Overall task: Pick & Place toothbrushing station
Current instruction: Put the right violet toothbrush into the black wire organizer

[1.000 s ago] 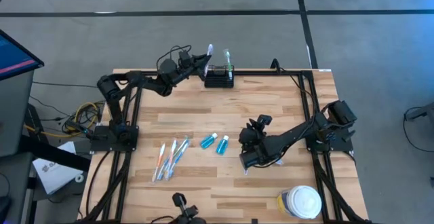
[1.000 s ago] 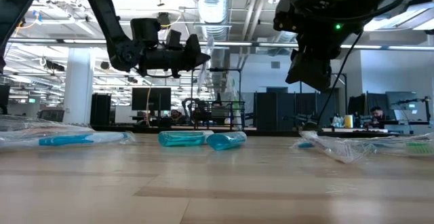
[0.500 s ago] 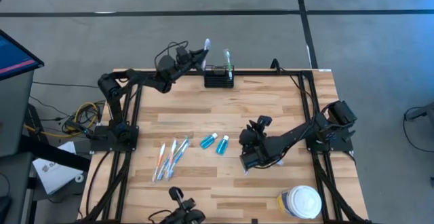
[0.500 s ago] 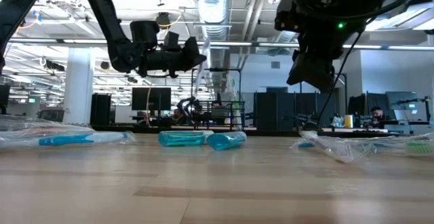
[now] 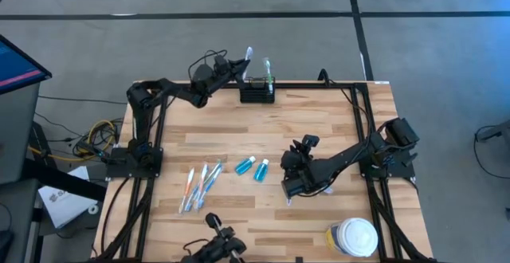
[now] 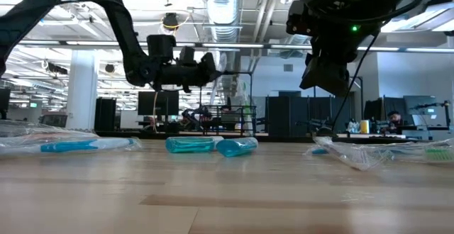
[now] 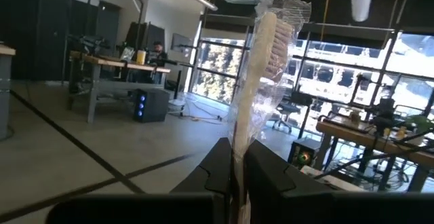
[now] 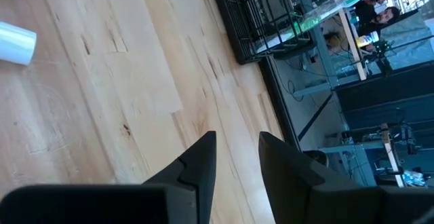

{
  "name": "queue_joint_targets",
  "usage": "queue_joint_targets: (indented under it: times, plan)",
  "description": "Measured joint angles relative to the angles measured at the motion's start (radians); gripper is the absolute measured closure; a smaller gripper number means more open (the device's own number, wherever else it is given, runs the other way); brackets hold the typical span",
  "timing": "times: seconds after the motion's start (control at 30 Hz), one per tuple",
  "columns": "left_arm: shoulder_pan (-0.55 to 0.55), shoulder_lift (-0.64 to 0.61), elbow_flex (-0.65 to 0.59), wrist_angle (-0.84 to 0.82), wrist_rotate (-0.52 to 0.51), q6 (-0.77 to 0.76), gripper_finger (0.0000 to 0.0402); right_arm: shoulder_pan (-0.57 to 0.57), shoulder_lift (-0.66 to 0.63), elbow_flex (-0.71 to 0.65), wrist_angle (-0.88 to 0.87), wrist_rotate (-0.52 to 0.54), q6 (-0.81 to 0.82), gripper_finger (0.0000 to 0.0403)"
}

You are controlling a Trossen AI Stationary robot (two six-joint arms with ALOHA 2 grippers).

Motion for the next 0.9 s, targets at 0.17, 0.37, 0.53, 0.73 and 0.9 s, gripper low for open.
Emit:
queue_joint_targets:
  times: [0.17, 0.37, 0.53, 0.73, 0.9]
  plan:
    - [0.024, 0.011, 0.018, 0.007, 0.007, -0.022, 0.0384, 0.009, 0.000, 0.000, 0.000, -0.001, 0.004, 0.0301]
    - [0.013, 0.018, 0.018, 0.008, 0.019, -0.001, 0.0384, 0.016, 0.000, 0.000, 0.000, -0.003, 0.015, 0.0301]
    - [0.007, 0.041, 0.018, 0.009, 0.019, 0.007, 0.0384, 0.016, 0.000, 0.000, -0.001, -0.003, 0.015, 0.0301]
    - [0.010, 0.070, 0.017, 0.025, 0.018, 0.005, 0.0384, 0.016, 0.000, 0.000, -0.002, -0.003, 0.015, 0.0301]
    - [0.007, 0.076, 0.016, 0.032, 0.018, 0.006, 0.0384, 0.016, 0.000, -0.009, 0.000, -0.003, 0.017, 0.0301]
